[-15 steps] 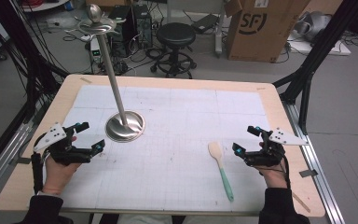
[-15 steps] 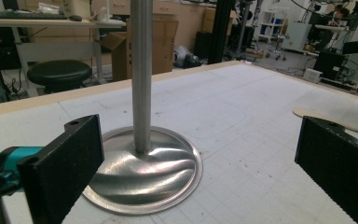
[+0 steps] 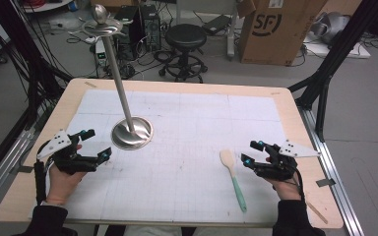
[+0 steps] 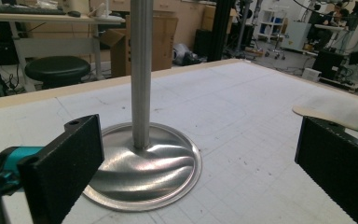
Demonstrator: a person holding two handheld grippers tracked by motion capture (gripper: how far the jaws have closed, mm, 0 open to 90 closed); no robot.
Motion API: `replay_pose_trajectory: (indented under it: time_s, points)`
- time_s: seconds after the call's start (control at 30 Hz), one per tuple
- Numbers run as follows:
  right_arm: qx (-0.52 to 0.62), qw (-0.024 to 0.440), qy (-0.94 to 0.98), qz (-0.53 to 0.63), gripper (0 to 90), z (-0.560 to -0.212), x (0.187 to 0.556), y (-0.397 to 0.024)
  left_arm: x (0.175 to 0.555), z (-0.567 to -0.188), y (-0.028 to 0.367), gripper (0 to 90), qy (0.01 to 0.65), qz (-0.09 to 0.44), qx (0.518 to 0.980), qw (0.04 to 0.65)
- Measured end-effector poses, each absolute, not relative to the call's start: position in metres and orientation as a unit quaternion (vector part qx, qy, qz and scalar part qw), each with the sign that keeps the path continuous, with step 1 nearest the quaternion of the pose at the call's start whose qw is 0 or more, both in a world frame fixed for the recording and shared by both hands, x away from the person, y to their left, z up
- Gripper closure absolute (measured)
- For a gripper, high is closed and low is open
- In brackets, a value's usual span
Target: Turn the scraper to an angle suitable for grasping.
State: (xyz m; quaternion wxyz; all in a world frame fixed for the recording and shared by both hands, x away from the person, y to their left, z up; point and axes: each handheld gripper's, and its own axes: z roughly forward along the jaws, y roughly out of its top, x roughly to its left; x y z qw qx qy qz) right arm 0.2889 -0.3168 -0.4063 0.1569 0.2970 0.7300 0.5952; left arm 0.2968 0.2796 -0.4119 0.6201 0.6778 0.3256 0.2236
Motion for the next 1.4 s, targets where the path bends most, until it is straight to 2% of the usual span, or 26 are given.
replay_pose_trajectory:
  time_s: [0.03,0.07,0.1,0.17,0.2,0.23,0.27,0.3,0.57,0.7,0.87,1.4]
  points:
    - [0.296,0.162,0.736,0.587,44.3,-0.408,0.288,-0.315,0.297,-0.412,0.28,1.7,0.325,0.223,0.679,0.62]
    - [0.296,0.162,0.736,0.587,44.3,-0.408,0.288,-0.315,0.297,-0.412,0.279,1.7,0.325,0.223,0.679,0.62]
    - [0.293,0.181,0.744,0.572,59.3,-0.411,0.284,-0.311,0.297,-0.413,0.279,1.7,0.326,0.222,0.678,0.62]
    - [0.297,0.187,0.752,0.558,72.1,-0.413,0.281,-0.307,0.298,-0.412,0.279,1.7,0.327,0.221,0.678,0.62]
    - [0.296,0.188,0.757,0.551,77.2,-0.413,0.28,-0.306,0.298,-0.412,0.279,1.7,0.327,0.221,0.678,0.62]
    - [0.296,0.188,0.757,0.551,77.2,-0.413,0.28,-0.306,0.298,-0.412,0.28,1.7,0.328,0.221,0.676,0.622]
    - [0.302,0.186,0.761,0.543,85.1,-0.414,0.278,-0.303,0.298,-0.412,0.28,1.7,0.329,0.22,0.674,0.623]
    - [0.307,0.186,0.763,0.538,88.2,-0.414,0.278,-0.302,0.298,-0.412,0.28,1.7,0.331,0.216,0.67,0.628]
    - [0.318,0.161,0.777,0.518,89.5,-0.424,0.269,-0.287,0.298,-0.412,0.28,1.7,0.33,0.219,0.67,0.628]
    - [0.34,0.117,0.798,0.483,89.5,-0.432,0.264,-0.279,0.299,-0.413,0.279,1.7,0.33,0.219,0.674,0.623]
    - [0.339,0.097,0.815,0.46,89.5,-0.435,0.257,-0.274,0.299,-0.414,0.279,1.7,0.333,0.218,0.675,0.621]
    - [0.332,0.069,0.843,0.417,89.6,-0.446,0.245,-0.264,0.3,-0.415,0.278,1.7,0.336,0.217,0.679,0.615]
